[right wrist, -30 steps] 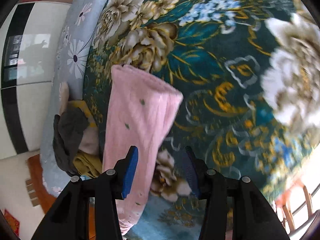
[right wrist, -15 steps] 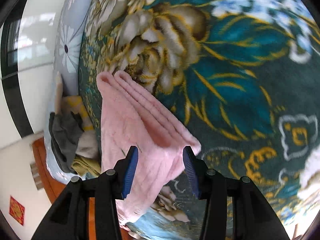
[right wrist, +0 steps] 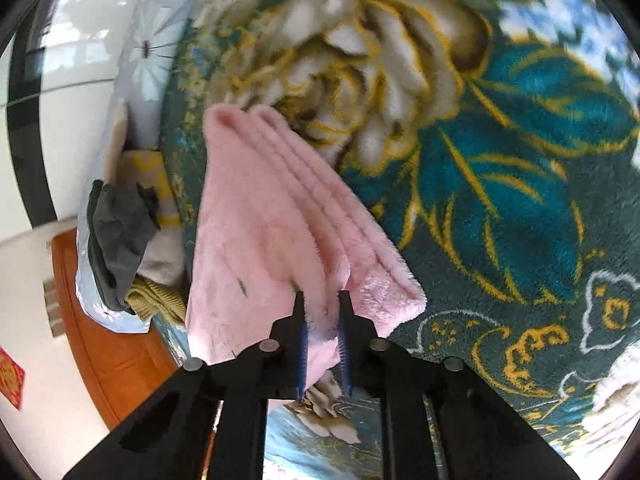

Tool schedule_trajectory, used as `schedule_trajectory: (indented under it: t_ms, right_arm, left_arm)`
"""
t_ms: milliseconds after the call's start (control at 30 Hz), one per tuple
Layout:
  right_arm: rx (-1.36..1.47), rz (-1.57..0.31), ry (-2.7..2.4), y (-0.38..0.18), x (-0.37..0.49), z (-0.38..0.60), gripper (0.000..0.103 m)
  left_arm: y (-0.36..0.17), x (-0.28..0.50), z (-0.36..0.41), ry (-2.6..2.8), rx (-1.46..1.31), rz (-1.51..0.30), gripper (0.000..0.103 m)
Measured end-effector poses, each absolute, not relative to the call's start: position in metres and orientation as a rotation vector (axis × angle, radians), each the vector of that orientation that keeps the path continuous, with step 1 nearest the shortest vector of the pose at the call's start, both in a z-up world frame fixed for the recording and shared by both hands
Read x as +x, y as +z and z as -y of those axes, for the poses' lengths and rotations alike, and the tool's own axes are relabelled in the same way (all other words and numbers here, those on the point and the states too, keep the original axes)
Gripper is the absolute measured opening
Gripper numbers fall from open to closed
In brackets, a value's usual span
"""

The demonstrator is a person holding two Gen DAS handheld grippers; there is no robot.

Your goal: Fold clothes

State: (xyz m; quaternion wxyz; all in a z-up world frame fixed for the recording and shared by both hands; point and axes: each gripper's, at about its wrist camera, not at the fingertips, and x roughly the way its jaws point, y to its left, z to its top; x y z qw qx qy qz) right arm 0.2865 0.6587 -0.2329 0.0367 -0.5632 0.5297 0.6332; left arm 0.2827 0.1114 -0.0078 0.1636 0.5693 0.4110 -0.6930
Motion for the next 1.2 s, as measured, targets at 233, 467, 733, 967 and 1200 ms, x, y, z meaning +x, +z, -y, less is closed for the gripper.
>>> schedule_trajectory:
  t_ms: [233,467,733,967,1200]
  right_arm:
    - [-1.732,-1.516,1.903,-0.243,0.303,-0.675,0.010]
    - [-1.780,-1.428,1.943,-0.241,0.295,-0.669,0.018]
    - [-1.806,-1.500,1.941,-0.263,0.295,-0.672,0.036]
    - [-1.750,-1.603,1.917,-0.272,0.296,-0.668,0.028]
    - [-1.739,-1.538,1.989,-0.241,0.286,-0.661,0.013]
  left_arm:
    - [-0.014,0.289,-0.102,-1.945,1.631,-1.169,0.061]
    - [-0.020,0.306,-0.084,-1.892,1.593,-1.204,0.061]
    - [-0.027,0.320,-0.078,-1.862,1.596,-1.210,0.061]
    - [-0.026,0.333,-0.070,-1.842,1.571,-1.209,0.061]
    - [-0.023,0.330,-0.072,-1.860,1.556,-1.219,0.061]
